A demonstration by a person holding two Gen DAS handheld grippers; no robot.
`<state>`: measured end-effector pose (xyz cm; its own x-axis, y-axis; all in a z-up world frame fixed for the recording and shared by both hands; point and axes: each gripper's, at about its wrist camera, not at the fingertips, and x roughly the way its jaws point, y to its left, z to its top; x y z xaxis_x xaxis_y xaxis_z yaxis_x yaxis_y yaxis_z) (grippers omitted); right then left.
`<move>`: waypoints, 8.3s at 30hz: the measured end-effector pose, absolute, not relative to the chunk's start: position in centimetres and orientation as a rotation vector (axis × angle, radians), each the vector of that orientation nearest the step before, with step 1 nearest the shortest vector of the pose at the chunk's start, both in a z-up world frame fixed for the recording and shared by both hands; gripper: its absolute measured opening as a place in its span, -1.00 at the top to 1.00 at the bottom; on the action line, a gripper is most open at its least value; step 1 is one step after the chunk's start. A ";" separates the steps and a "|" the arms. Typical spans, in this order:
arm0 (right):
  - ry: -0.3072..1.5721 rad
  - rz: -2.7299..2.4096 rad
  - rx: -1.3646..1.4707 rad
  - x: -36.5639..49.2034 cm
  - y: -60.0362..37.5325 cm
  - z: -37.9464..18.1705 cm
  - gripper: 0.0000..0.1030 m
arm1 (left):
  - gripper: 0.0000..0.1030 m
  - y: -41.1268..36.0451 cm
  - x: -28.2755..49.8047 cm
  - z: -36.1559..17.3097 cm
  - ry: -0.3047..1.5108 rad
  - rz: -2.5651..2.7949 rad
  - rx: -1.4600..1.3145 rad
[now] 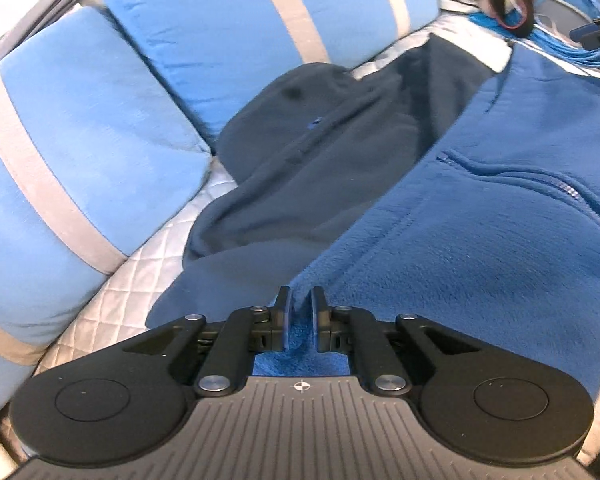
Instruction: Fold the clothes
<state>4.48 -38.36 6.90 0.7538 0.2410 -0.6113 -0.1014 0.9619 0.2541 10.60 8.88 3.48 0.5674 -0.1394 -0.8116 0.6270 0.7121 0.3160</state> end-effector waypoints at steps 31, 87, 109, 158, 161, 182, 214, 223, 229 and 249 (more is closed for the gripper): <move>0.662 0.275 0.424 11.3 -40.2 2.7 0.68 | 0.10 12.4 9.1 4.6 0.696 -0.280 0.389; 0.766 -0.012 -0.049 11.4 -31.9 4.2 0.70 | 0.63 19.8 5.0 3.1 0.678 -0.082 -0.013; 0.684 -0.020 0.024 11.7 -32.3 6.9 0.70 | 0.64 19.3 6.3 5.3 0.615 -0.075 0.003; 0.521 -0.077 -0.038 24.5 -31.0 7.6 0.72 | 0.64 18.7 18.8 4.6 0.568 0.048 0.106; 0.542 -0.087 -0.043 25.6 -30.8 6.3 0.71 | 0.64 18.6 19.9 3.0 0.606 0.069 0.102; 0.689 -0.108 -0.037 30.2 -30.6 -0.3 0.43 | 0.53 18.9 23.4 -2.4 0.752 0.084 0.119; 1.096 0.076 0.083 16.4 -29.2 10.4 -1.00 | -1.00 14.9 10.2 10.3 1.097 -0.080 -0.092; 1.322 0.137 0.019 15.8 -24.7 9.2 -1.00 | -1.00 12.6 11.0 5.4 1.284 -0.006 -0.089; 1.383 0.138 0.057 17.2 -24.0 2.1 -1.00 | -1.00 12.7 11.2 -0.5 1.328 -0.010 -0.075; 1.013 0.066 -0.059 10.7 -21.9 -1.0 -0.97 | -1.00 13.1 5.9 -2.3 1.005 0.038 -0.008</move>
<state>10.74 -21.88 -1.05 0.5278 0.0277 -0.8489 -0.0824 0.9964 -0.0188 5.93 13.07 -2.28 0.5355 0.0283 -0.8441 -0.0354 0.9993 0.0111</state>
